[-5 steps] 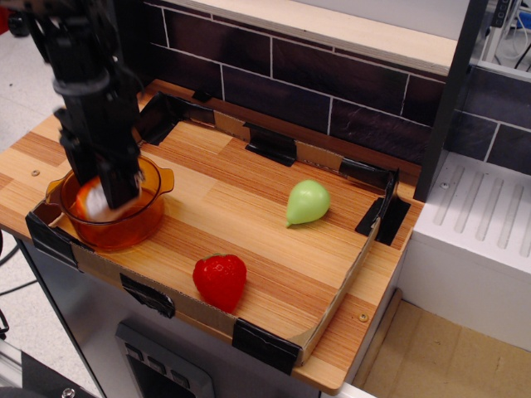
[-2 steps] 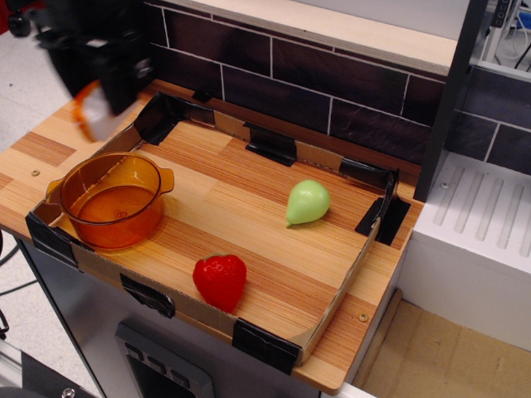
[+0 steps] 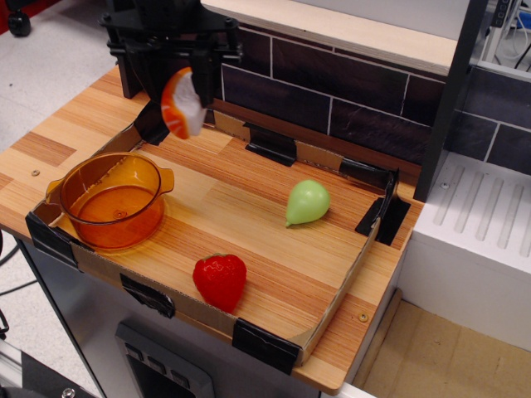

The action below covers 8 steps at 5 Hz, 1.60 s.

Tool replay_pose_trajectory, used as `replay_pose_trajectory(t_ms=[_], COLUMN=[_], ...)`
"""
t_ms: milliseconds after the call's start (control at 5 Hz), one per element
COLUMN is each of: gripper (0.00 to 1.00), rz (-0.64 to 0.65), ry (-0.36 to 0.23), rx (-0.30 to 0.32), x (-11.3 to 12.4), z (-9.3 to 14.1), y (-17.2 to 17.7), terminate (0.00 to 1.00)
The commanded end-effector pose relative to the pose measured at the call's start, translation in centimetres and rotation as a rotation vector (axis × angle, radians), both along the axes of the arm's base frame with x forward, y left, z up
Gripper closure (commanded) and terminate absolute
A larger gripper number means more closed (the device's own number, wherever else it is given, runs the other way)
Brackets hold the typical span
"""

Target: Take sushi out of pot

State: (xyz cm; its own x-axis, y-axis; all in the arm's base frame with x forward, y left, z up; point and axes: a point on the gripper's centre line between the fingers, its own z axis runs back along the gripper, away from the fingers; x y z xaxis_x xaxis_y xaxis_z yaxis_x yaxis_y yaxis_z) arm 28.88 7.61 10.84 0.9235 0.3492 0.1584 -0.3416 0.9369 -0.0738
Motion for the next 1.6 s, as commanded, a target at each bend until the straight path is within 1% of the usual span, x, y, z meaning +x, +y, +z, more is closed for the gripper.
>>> replay_pose_trajectory(t_ms=[0, 200, 400, 600, 1000, 1200, 1400], gripper=[1.0, 1.0, 1.0, 1.0, 1.0, 0.0, 0.0], rz=[0.14, 0.177, 0.174, 0.152, 0.139, 0.137, 0.124], ry=[-0.038, -0.022, -0.016, -0.01, 0.037, 0.049, 0.072], rx=[0.041, 0.008, 0.007, 0.024, 0.039, 0.045, 0.067], x=[0.6, 0.5, 0.4, -0.1, -0.3, -0.3, -0.4], z=[-2.9, -4.8, -5.4, -6.0, -7.4, -7.6, -7.7], y=[-1.8, -2.6, -3.3, -3.7, -4.2, -4.3, -4.3], terminate=[0.0, 0.0, 0.0, 0.0, 0.0, 0.0, 0.0])
